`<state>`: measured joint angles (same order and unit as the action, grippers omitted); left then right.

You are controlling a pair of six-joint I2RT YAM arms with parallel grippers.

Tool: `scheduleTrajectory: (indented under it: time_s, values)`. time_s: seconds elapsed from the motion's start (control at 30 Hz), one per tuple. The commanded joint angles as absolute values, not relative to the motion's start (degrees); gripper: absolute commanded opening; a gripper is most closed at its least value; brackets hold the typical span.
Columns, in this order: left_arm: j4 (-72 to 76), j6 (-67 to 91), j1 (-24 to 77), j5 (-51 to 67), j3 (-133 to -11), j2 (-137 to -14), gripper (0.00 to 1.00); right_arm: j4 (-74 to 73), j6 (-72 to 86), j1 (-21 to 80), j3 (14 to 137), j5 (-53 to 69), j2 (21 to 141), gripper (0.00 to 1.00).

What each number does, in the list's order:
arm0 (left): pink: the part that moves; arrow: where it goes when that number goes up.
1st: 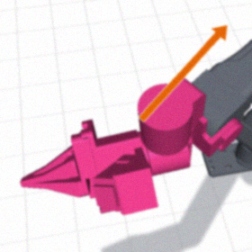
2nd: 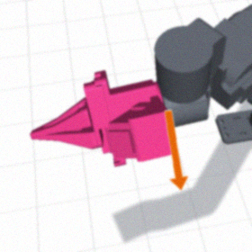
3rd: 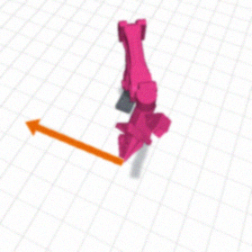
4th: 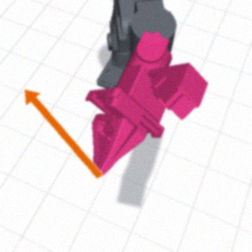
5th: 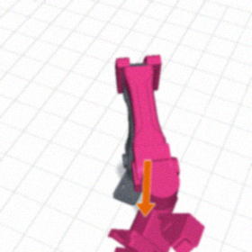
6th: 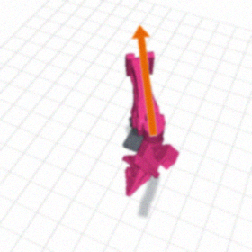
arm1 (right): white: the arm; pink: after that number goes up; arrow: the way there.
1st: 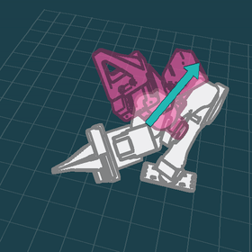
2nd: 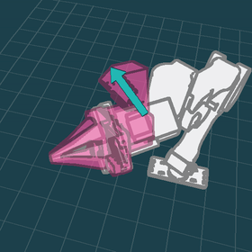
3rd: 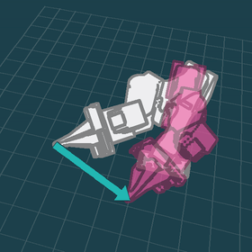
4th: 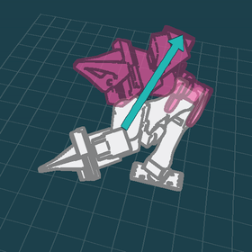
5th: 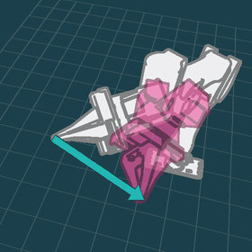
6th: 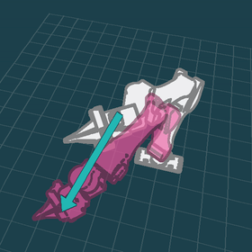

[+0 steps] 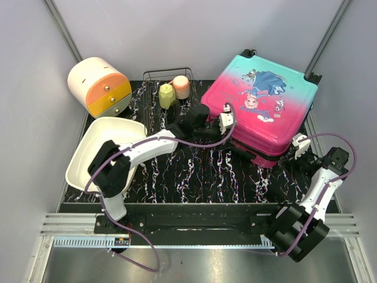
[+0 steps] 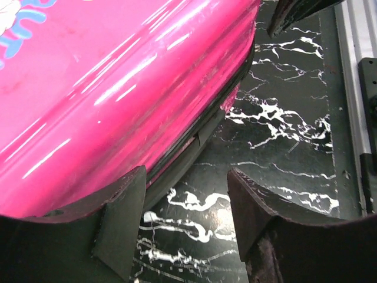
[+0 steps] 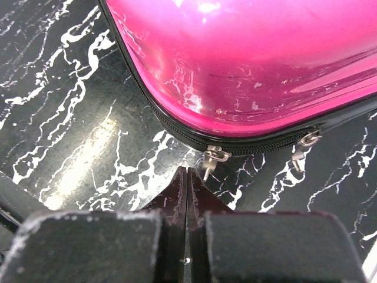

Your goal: Open, take out, and arrange the luggage

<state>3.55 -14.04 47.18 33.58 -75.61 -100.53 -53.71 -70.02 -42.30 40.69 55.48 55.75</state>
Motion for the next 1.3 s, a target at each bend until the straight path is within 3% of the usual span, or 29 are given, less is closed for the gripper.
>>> scheduleTrajectory:
  time_s: [0.0, 0.13, 0.23, 0.33, 0.57, 0.67, 0.7, 0.93, 1.13, 1.27]
  values:
    - [8.6, -15.5, 49.7, 30.7, -83.0, -106.2, 0.6, -55.5, -67.8, -42.0, 44.1, 58.7, 57.1, 0.0]
    - [10.3, -12.8, 51.7, 27.9, -90.2, -114.2, 0.58, -55.6, -63.3, -42.1, 47.8, 57.0, 58.2, 0.06]
    - [11.3, -8.8, 52.6, 26.3, -98.1, -121.1, 0.56, -54.0, -61.0, -42.2, 49.4, 56.9, 58.9, 0.0]
    - [11.9, -6.2, 53.7, 24.5, -106.2, -127.0, 0.54, -51.6, -58.4, -42.5, 50.2, 55.6, 61.0, 0.0]
    - [10.5, -0.8, 55.4, 22.4, -122.5, -135.7, 0.56, -52.1, -58.9, -47.8, 54.7, 56.4, 66.4, 0.17]
    - [10.9, -1.1, 55.3, 24.4, -118.1, -132.0, 0.6, -54.5, -61.8, -49.5, 58.5, 56.1, 69.5, 0.31]
    - [11.2, -1.8, 55.3, 25.1, -115.9, -130.3, 0.63, -54.9, -63.6, -49.7, 59.7, 55.5, 71.4, 0.45]
    - [9.9, -2.6, 51.6, 34.4, -96.4, -112.0, 0.84, -61.9, -69.1, -50.6, 70.9, 48.7, 82.3, 0.91]
    - [4.0, -7.1, 48.6, 40.0, -89.0, -101.4, 0.95, -62.1, -73.5, -50.9, 72.9, 41.6, 87.5, 0.99]
    - [0.2, -10.0, 46.1, 44.2, -86.8, -96.8, 0.99, -61.5, -74.4, -50.8, 74.3, 41.0, 90.2, 0.95]
